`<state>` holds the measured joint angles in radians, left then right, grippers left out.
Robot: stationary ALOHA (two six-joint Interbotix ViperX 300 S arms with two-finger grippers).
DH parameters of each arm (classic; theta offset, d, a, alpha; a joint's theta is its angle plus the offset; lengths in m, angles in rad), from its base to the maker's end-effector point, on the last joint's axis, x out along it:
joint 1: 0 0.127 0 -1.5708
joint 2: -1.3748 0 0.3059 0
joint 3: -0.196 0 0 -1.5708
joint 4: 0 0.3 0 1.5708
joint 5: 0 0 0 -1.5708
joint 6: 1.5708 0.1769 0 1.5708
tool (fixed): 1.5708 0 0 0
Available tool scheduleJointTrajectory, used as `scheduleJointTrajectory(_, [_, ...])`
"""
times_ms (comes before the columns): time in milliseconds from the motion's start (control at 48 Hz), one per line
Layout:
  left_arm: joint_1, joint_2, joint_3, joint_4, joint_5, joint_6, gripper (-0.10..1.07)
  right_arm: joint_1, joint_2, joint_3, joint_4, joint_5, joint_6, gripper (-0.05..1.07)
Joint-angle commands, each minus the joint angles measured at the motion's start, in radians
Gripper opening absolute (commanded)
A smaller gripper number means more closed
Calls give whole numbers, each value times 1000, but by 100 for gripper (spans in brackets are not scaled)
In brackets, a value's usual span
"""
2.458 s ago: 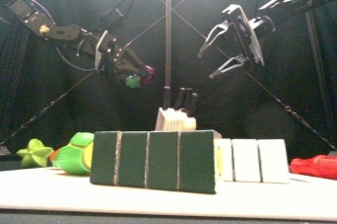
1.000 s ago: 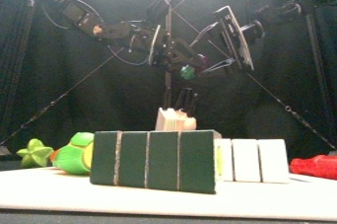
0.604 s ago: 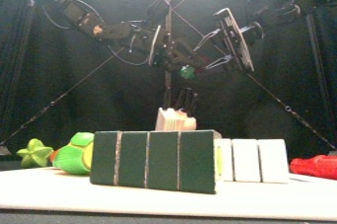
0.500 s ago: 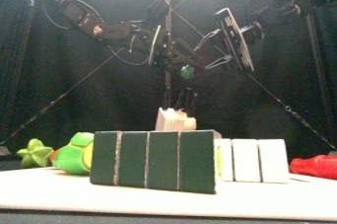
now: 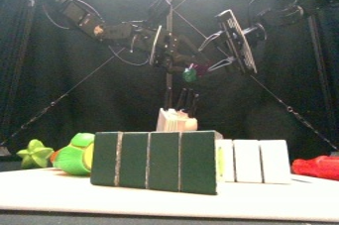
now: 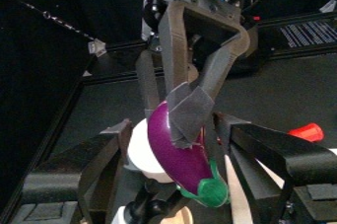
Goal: Hand over eggplants to left hand
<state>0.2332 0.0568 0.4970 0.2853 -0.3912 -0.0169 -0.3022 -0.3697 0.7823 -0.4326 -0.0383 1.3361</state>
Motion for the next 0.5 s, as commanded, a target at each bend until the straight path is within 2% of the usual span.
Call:
scheduleJointTrajectory(0, [3, -12, -21, 0, -9, 0, 99, -3, -18, -6, -3, -6, -2, 60])
scheduleJointTrajectory(479, [3, -40, 9, -8, -20, -2, 99, -12, -31, 15, -3, 0, -6, 60])
